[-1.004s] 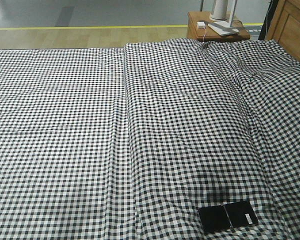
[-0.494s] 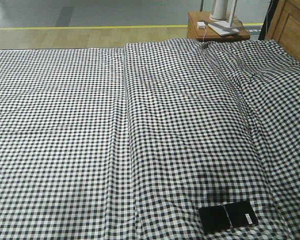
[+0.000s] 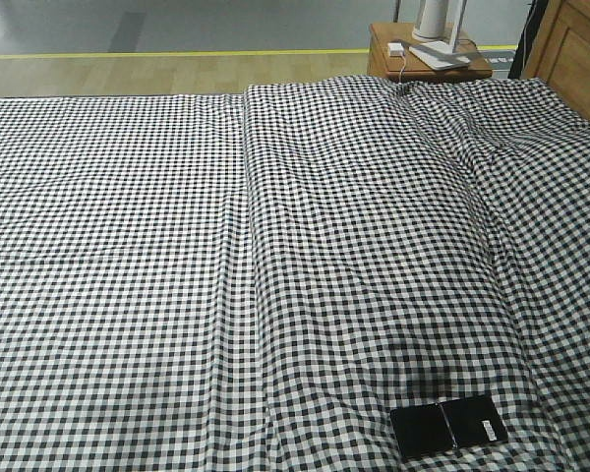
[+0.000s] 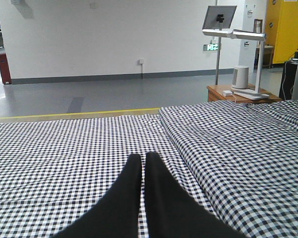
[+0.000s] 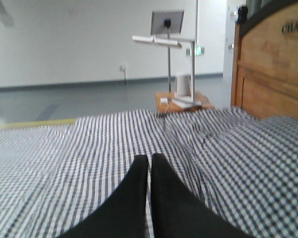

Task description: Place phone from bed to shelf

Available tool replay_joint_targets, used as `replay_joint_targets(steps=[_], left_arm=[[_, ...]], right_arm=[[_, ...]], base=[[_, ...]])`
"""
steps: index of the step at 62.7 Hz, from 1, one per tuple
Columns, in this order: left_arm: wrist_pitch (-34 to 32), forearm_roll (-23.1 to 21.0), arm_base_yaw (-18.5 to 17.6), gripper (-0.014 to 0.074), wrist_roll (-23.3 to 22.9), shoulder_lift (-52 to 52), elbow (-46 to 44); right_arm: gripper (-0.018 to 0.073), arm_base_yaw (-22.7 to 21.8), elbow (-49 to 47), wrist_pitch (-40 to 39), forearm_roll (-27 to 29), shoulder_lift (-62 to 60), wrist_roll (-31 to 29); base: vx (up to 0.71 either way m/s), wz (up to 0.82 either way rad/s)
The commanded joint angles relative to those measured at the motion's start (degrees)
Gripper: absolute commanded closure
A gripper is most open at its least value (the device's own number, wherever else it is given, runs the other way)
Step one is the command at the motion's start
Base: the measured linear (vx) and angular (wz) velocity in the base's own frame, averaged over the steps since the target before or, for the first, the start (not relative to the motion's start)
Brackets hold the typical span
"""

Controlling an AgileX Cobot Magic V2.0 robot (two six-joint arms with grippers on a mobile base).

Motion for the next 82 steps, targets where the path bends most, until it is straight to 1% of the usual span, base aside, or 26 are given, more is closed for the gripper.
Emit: replay_joint_targets(steps=[1,6,9,16,27,32,44,52,57,65,70,73,82], left_arm=[[-4.3,-0.6,0.1,0.0595,-0.5,-0.3,-1.4],[-4.3,-0.6,0.1,0.0595,-0.5,-0.3,-1.4],[-4.3,-0.6,0.1,0.0595,-0.5,-0.3,-1.4],[-4.3,-0.6,0.1,0.0595,-0.5,-0.3,-1.4],[-4.3,-0.6,0.1,0.0595,-0.5,-0.3,-1.4],[-4.3,-0.6,0.1,0.0595,-0.5,-0.3,-1.4],[-4.3,-0.6,0.1,0.0595,-0.5,-0.3,-1.4],[-4.3,-0.6,0.1,0.0595,-0.5,-0.3,-1.4],[-4.3,-0.6,0.1,0.0595,-0.5,-0.3,-1.4],[-4.3,-0.6,0.1,0.0595,-0.5,-0.3,-1.4],[-4.3,-0.6,0.1,0.0595,-0.5,-0.3,-1.4],[-4.3,-0.6,0.1,0.0595,-0.5,-0.3,-1.4],[-4.3,-0.6,0.1,0.0595,-0.5,-0.3,-1.4]], right_arm=[[0.0565,-0.4,0.3,-12.1,-0.7,-0.8,-0.4],[0.0565,-0.4,0.2,-17.9,-0.7,-0.8,-0.4],[0.0565,-0.4,-0.4,-20.0,-0.7,-0.8,-0.4],[0.0565,-0.4,-4.4,-20.5,-0.7,-0.8,-0.4],[0.0565,-0.4,-14.2,-19.7,-0.7,1.3,-0.9],[0.0565,-0.4,-20.1,-17.0,-0.7,4.1,-0.9],[0.0563,-0.4,-35.0,-3.2,-0.7,15.9,-0.7],[0.0551,-0.4,-43.8,3.7,-0.6,24.6,-0.2],[0.0531,-0.4,-47.6,7.5,-0.6,29.7,-0.2],[0.0448,-0.4,-52.1,14.0,-0.6,36.9,-0.2],[0.0363,-0.4,-52.7,16.0,-0.6,40.5,-0.2],[0.0291,-0.4,-52.7,16.8,-0.4,42.1,-0.2],[0.0017,-0.4,-52.7,18.1,-0.5,45.5,-0.2]], base=[[0.0,0.0],[0.0,0.0],[0.0,0.0],[0.0,0.0],[0.0,0.0],[0.0,0.0],[0.0,0.0],[0.0,0.0],[0.0,0.0],[0.0,0.0],[0.0,0.0],[0.0,0.0],[0.0,0.0]])
